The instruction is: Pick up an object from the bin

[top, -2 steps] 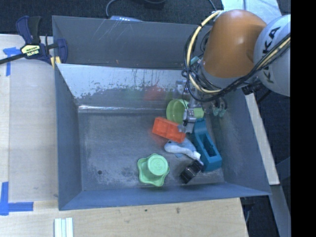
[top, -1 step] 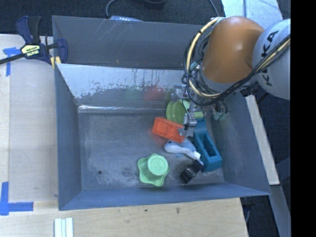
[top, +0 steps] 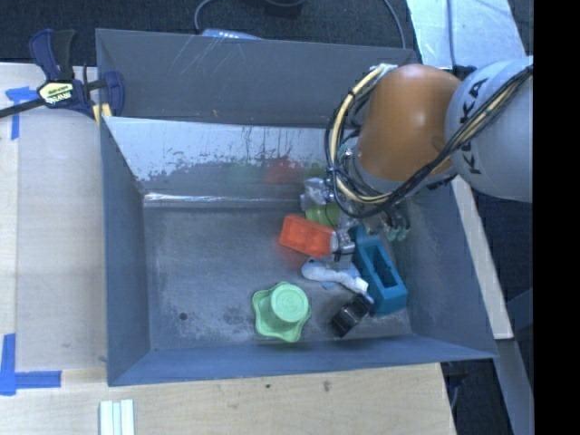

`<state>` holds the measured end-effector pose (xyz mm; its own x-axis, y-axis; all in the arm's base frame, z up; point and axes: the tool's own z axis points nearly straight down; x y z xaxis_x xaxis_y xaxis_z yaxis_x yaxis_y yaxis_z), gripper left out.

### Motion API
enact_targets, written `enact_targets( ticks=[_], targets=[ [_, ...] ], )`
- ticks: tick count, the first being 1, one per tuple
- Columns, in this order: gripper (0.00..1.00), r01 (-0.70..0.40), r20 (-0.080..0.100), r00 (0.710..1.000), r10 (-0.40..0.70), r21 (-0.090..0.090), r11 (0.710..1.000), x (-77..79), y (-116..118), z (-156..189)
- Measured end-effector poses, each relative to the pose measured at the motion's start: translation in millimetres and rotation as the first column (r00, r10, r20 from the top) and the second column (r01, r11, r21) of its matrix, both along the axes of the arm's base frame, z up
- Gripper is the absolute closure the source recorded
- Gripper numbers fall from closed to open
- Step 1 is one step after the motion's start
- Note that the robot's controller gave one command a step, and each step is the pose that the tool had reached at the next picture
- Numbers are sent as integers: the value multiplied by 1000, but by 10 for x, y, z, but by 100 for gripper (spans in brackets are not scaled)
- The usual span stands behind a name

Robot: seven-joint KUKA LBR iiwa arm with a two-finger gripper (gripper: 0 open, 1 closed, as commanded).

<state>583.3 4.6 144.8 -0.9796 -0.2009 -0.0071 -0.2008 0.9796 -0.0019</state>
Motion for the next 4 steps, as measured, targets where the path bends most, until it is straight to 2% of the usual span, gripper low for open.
enact_targets(
  ticks=[1,2,3,4],
  targets=[
    [0,-62,-3,998,62,0,998,7,58,-164],
    [0,-105,1,994,105,0,994,-37,103,-191],
    [0,14,-1,1000,-14,1,1000,-29,243,-273],
    [100,128,0,992,-128,2,992,-13,103,-285]
  ],
)
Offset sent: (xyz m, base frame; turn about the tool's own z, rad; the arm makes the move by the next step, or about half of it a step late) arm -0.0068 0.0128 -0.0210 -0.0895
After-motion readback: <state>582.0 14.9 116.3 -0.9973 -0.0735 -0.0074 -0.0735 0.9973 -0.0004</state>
